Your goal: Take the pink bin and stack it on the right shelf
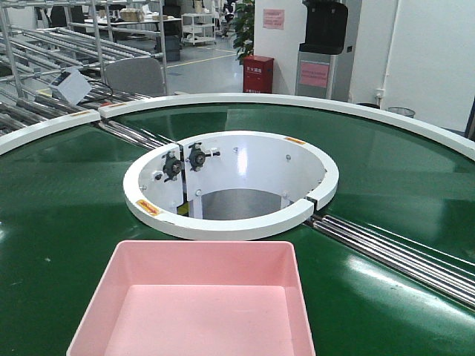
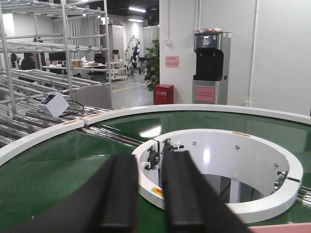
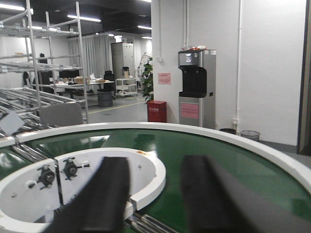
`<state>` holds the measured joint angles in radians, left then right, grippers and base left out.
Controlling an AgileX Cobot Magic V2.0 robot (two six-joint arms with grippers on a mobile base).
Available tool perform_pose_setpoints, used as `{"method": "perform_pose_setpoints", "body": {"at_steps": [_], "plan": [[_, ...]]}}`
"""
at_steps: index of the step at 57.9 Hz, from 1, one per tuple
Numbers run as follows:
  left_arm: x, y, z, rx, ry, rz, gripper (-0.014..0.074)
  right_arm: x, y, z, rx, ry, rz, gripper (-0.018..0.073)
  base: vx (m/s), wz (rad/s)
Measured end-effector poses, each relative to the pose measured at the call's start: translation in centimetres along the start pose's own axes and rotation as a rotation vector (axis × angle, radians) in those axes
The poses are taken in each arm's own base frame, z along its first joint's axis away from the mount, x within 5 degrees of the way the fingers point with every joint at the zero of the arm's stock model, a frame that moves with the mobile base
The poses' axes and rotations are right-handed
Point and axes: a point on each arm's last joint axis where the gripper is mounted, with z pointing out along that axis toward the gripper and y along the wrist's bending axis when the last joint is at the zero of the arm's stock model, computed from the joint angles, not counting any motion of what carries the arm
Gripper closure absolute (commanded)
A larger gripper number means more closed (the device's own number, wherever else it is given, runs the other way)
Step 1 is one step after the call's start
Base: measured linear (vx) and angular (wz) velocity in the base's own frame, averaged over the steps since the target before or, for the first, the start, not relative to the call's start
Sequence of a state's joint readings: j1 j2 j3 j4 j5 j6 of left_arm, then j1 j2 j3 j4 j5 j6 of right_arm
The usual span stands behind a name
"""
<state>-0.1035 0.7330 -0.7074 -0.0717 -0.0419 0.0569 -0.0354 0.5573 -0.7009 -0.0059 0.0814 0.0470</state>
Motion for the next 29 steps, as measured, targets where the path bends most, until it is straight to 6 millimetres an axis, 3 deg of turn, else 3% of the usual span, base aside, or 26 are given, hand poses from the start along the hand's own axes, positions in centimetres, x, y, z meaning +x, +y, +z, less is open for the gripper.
{"method": "perform_pose_setpoints", "body": {"at_steps": [7,16,23,29], "plan": [[0.0,0.0,0.0,0.000,0.000,0.000,0.0010,0.0,0.0,0.0,-0.002,0.000,0.022,-0.0111,0.00,0.00],[0.2,0.0,0.0,0.001,0.017,-0.010,0.0008,0.2,0.6,0.2,-0.049,0.027,0.042,-0.0088,0.00,0.00],[0.4,-0.1,0.0,0.009,0.126,-0.014,0.0013,0.9,1.9,1.6,-0.147,0.214,0.024,-0.0048,0.00,0.00],[-0.3,-0.2,0.8,0.020,0.264,-0.012,0.0013,0.7,3.8,4.0,-0.233,0.430,-0.020,-0.0006,0.00,0.00]]}}
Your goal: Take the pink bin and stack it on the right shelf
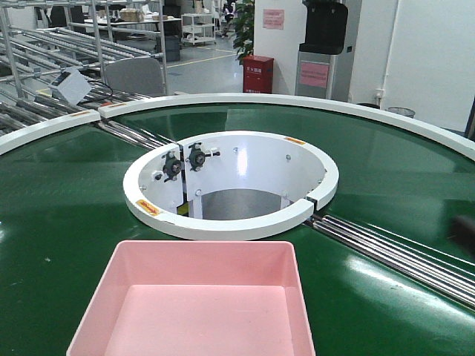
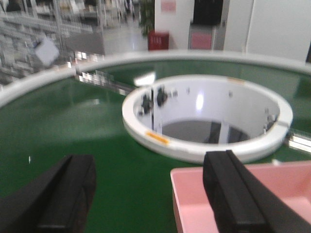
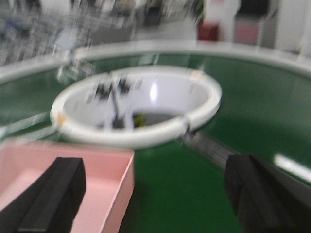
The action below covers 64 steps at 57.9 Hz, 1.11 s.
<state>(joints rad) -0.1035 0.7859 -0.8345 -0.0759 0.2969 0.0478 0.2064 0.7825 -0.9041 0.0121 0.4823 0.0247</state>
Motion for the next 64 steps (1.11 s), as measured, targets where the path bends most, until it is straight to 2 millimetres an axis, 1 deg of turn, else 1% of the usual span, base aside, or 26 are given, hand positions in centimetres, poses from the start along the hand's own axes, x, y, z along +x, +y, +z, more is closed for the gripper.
{"method": "perform_pose_setpoints", "body": {"at_steps": [3,4,5,6,9,11,14,16,17,20,23,27,30,38,45,52,60,64], "plan": [[-0.8,-0.1,0.7,0.008,0.070,0.003,0.0013,-0.7,0.8,2.0,-0.039,0.114,-0.021,0.0013,0.00,0.00],[-1.3,-0.3,1.4,0.018,0.107,0.002,0.0013,-1.3,1.2,2.6,-0.053,0.135,-0.026,0.0022,0.00,0.00],[-1.4,-0.4,1.7,0.024,0.135,0.001,0.0013,-1.4,1.4,3.5,-0.057,0.175,-0.035,0.0028,0.00,0.00],[-1.7,-0.5,2.2,0.034,0.154,-0.002,0.0013,-2.0,1.8,4.1,-0.074,0.192,-0.039,0.0033,0.00,0.00],[-2.0,-1.0,3.7,0.060,0.241,-0.012,0.0013,-2.3,2.8,6.5,-0.098,0.271,-0.039,0.0041,0.00,0.00],[-2.0,-1.4,5.2,0.083,0.301,-0.026,0.0013,-2.7,3.5,8.3,-0.106,0.315,-0.028,0.0041,0.00,0.00],[-1.6,-2.0,7.0,0.106,0.370,-0.037,0.0013,-2.7,4.3,10.9,-0.105,0.386,-0.003,0.0041,0.00,0.00],[-1.1,-2.4,8.5,0.124,0.421,-0.041,0.0013,-2.3,4.7,12.9,-0.095,0.446,0.013,0.0041,0.00,0.00],[-0.9,-2.5,9.1,0.131,0.436,-0.042,0.0013,-2.4,4.8,13.5,-0.091,0.456,0.018,0.0041,0.00,0.00],[0.1,-3.0,11.1,0.148,0.495,-0.040,0.0013,-1.5,5.2,16.3,-0.064,0.543,0.032,0.0041,0.00,0.00],[1.2,-3.3,13.1,0.157,0.547,-0.038,0.0013,-0.6,5.4,18.6,-0.044,0.610,0.036,0.0041,0.00,0.00],[2.9,-3.7,15.7,0.163,0.617,-0.035,0.0013,0.6,5.7,21.2,-0.026,0.684,0.034,0.0041,0.00,0.00],[3.9,-3.8,17.1,0.161,0.655,-0.035,0.0013,1.7,5.9,22.9,-0.016,0.736,0.032,0.0041,0.00,0.00],[7.2,-3.9,20.5,0.151,0.752,-0.038,0.0013,4.4,6.2,26.0,0.006,0.829,0.047,0.0041,0.00,0.00],[9.8,-3.9,22.4,0.137,0.813,-0.051,0.0013,6.1,6.3,27.3,0.023,0.876,0.059,0.0041,0.00,0.00],[12.0,-3.9,23.6,0.128,0.868,-0.054,0.0024,7.2,6.3,28.2,0.029,0.898,0.060,0.0041,0.00,0.00],[13.9,-3.9,24.6,0.121,0.914,-0.056,0.0087,8.6,6.4,29.2,0.035,0.928,0.058,0.0062,0.00,0.00],[14.8,-3.9,25.0,0.118,0.936,-0.057,0.0157,9.5,6.4,29.7,0.038,0.945,0.057,0.0111,0.00,0.00]]}}
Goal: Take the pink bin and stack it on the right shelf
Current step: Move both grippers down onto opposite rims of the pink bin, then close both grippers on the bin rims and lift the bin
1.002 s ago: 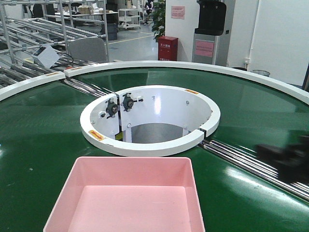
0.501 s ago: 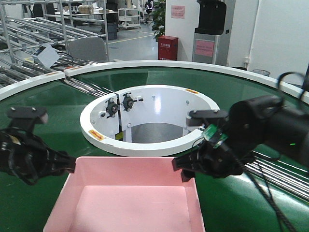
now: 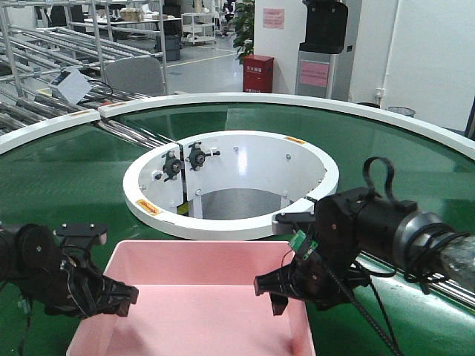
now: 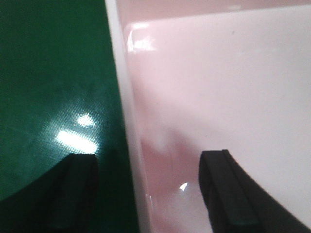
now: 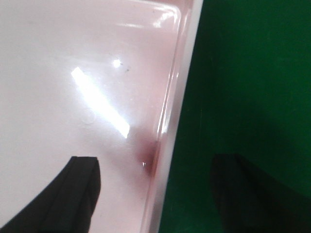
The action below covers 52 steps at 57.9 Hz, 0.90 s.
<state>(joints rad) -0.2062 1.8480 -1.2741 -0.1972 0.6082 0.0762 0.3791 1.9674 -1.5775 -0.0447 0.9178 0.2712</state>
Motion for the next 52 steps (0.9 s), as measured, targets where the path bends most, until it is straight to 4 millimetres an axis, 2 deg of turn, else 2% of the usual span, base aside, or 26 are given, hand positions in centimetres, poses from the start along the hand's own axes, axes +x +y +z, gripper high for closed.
{"method": "perform_pose_setpoints", "body": {"at_steps": [4,8,10,11,12,23,27,33,42,52], "plan": [[0.1,0.0,0.5,0.003,0.008,-0.010,0.0249,0.1,0.0,0.9,0.005,0.019,0.000,0.0195,0.00,0.00],[-0.1,0.0,0.5,0.002,-0.002,-0.010,0.0381,0.2,0.0,1.8,0.008,0.036,0.000,0.0316,0.00,0.00],[0.0,0.0,0.5,0.003,0.000,-0.011,0.0456,0.2,0.0,2.0,0.009,0.041,0.000,0.0394,0.00,0.00],[0.0,0.0,0.5,0.002,0.000,-0.009,0.0558,0.2,0.0,2.1,0.011,0.043,-0.001,0.0536,0.00,0.00],[0.0,0.1,0.5,0.000,0.001,-0.007,0.0600,0.2,0.0,2.1,0.011,0.043,-0.001,0.0566,0.00,0.00],[0.1,-0.3,-0.1,0.009,0.013,-0.015,0.0604,0.2,-0.1,1.2,0.014,0.030,0.016,0.0571,0.00,0.00],[-0.3,-0.9,-1.2,0.019,-0.003,-0.005,0.0604,0.1,-0.3,-0.3,0.027,0.012,0.006,0.0569,0.00,0.00],[-1.1,-2.0,-3.5,0.037,-0.060,0.020,0.0602,0.1,-0.7,-3.7,0.050,-0.046,-0.009,0.0569,0.00,0.00],[-2.4,-3.9,-8.2,0.069,-0.177,0.063,0.0601,0.6,-1.5,-9.9,0.072,-0.161,-0.008,0.0568,0.00,0.00],[-2.8,-5.4,-13.3,0.104,-0.285,0.102,0.0599,2.0,-2.3,-16.0,0.064,-0.276,0.005,0.0568,0.00,0.00]]}}
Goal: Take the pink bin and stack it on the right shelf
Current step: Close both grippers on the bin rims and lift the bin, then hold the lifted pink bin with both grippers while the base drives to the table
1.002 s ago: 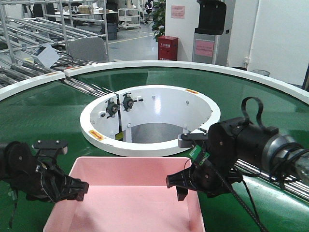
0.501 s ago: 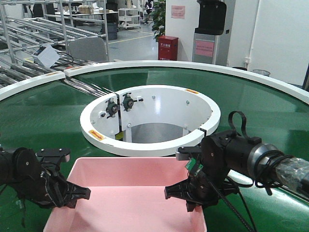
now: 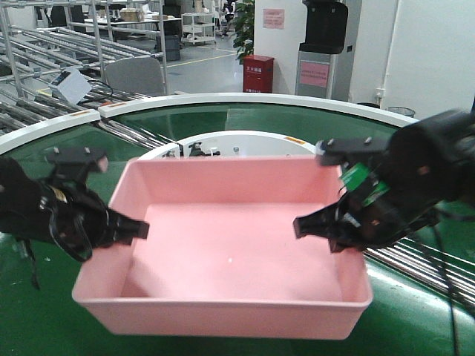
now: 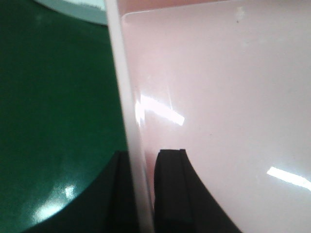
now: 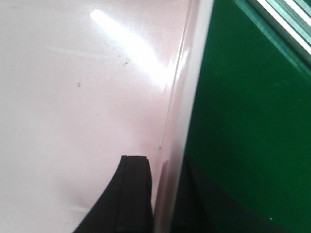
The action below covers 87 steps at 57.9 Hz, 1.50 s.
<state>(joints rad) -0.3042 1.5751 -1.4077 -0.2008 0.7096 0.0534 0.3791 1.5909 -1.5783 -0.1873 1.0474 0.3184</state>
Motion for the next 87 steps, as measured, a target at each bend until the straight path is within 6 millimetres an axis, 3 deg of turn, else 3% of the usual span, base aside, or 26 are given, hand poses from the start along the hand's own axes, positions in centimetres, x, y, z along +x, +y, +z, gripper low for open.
{"method": "perform_pose_setpoints", "body": {"at_steps": [7,13,87], "plan": [[-0.8,-0.5,-2.9,0.011,-0.069,-0.009,0.0598,0.1,-0.5,-2.6,-0.011,-0.056,0.011,0.0568,0.00,0.00],[-0.9,-0.8,-3.9,0.017,-0.089,-0.020,0.0598,0.2,-0.6,-3.7,-0.020,-0.079,0.016,0.0568,0.00,0.00],[-0.7,-1.1,-3.9,0.047,-0.067,-0.053,0.0598,0.3,-0.7,-3.7,-0.015,-0.066,0.016,0.0568,-0.02,-0.03]]}}
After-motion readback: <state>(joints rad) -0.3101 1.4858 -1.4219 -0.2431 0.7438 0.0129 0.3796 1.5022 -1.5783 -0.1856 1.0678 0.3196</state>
